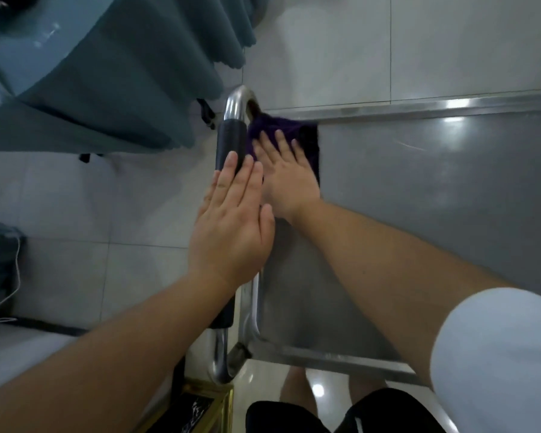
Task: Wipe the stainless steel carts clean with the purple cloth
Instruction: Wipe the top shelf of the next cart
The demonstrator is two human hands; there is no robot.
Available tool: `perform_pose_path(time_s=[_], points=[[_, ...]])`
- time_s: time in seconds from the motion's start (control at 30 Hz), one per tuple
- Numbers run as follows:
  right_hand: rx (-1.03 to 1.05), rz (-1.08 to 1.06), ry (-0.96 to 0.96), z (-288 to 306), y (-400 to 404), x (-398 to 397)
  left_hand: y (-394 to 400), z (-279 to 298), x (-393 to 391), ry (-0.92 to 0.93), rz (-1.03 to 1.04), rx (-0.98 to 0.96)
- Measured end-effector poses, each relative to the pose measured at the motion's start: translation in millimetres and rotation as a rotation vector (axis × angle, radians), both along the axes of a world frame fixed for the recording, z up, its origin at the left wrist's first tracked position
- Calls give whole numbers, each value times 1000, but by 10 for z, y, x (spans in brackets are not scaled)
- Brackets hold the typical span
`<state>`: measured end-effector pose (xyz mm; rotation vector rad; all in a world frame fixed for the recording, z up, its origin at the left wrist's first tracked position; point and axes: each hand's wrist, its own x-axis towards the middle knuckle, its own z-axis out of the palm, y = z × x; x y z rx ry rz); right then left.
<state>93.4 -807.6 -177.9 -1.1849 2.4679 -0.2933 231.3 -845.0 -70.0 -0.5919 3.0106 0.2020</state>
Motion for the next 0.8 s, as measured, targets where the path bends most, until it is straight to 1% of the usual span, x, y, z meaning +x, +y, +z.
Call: perform_pose_path(time_s=[0.07, 0.1, 0.2, 0.27, 0.4, 0.47, 0.53, 0.63, 0.8], points=[[-9, 125, -30, 24, 149, 290, 6, 19, -8, -6, -11, -10], [-28, 150, -46, 15, 236, 463, 11, 25, -5, -17, -23, -20], [-89, 148, -74, -35, 553, 953, 29, 32, -2, -13, -3, -16], [-114, 182, -78, -71, 793, 1285, 38, 47, -9, 7, 12, -5], [-46, 259, -104, -168, 1299, 1924, 58, 87, -8, 20, -21, -15], [-41, 249, -102, -204, 1575, 2132, 76, 96, -2, 21, -39, -36], [-56, 220, -104, -206, 1838, 2172, 107, 110, 1, 24, -63, -52], [-63, 134, -43, -183, 2203, 2063, 129, 136, 0, 47, -120, -71], [-14, 12, 68, -201, 2995, 1718, 166, 133, 44, 65, -303, -147]])
